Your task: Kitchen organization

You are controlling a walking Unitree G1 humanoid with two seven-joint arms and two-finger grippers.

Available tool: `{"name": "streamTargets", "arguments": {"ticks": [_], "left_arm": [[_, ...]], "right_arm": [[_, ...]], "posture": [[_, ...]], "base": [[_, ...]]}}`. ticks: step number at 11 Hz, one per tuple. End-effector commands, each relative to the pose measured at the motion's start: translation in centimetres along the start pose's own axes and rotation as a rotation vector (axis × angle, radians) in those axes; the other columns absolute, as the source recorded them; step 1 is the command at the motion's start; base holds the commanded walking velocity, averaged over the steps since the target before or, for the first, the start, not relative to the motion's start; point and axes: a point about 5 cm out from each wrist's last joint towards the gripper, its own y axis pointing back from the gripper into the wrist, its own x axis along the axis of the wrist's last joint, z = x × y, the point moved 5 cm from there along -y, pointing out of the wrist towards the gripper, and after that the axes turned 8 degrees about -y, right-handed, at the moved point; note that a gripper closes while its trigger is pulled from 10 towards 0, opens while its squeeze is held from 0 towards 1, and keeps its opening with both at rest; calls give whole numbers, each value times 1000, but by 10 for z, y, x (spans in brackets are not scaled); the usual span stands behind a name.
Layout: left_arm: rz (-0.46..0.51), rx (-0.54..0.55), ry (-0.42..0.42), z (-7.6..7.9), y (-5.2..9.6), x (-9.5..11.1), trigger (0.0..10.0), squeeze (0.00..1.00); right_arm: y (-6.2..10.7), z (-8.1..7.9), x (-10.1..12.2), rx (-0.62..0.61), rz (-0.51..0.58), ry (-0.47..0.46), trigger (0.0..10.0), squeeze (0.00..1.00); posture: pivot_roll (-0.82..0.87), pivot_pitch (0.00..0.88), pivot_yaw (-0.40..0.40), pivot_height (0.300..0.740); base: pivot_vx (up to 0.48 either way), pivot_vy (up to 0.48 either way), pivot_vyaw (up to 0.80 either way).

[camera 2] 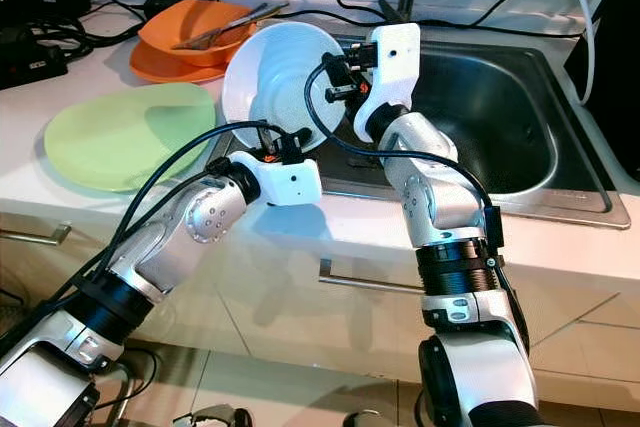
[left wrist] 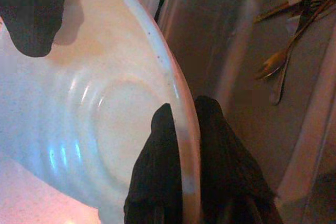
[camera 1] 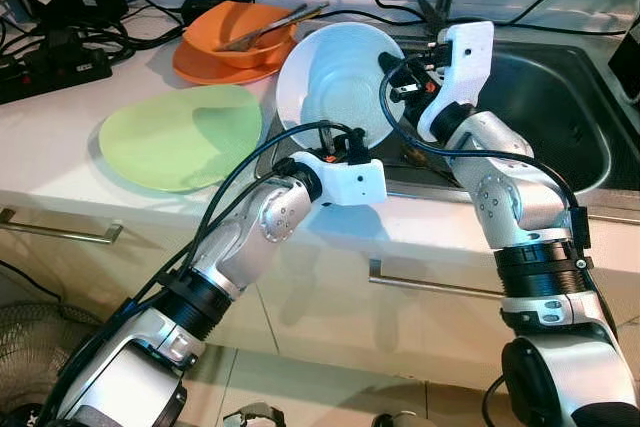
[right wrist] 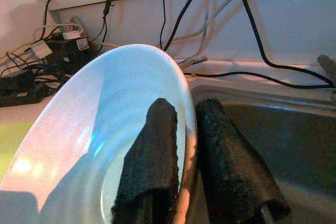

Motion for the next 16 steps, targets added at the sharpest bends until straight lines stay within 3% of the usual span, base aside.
{"name": "streamTargets", "arguments": {"ticks": [1,8,9,11,15,16], "left_arm": [[-33,10,-4,0,3,-12,10000,0],[-38,12,-26,-1,3,-12,10000,0],[-40,19,-21,-2,4,-13,10000,1000],[-39,22,-24,-3,3,-13,10000,1000],[-33,32,-28,-5,4,-11,10000,1000],[-31,33,-29,-5,3,-10,10000,0]], "right_arm": [[7,22,-13,-66,-60,1,0,0],[6,20,-15,-49,-70,10,0,0],[6,19,-16,-48,-71,8,0,0],[6,21,-15,-57,-65,5,0,0],[9,48,-9,-219,-15,-30,0,0],[10,55,-8,-257,-7,-45,0,0]], "posture": [[38,52,22,740],[40,64,21,740],[40,64,22,740],[39,63,24,740],[42,65,28,740],[42,65,29,740]], "base": [[0,0,0],[0,0,0],[0,0,0],[0,0,0],[0,0,0],[0,0,0]]}}
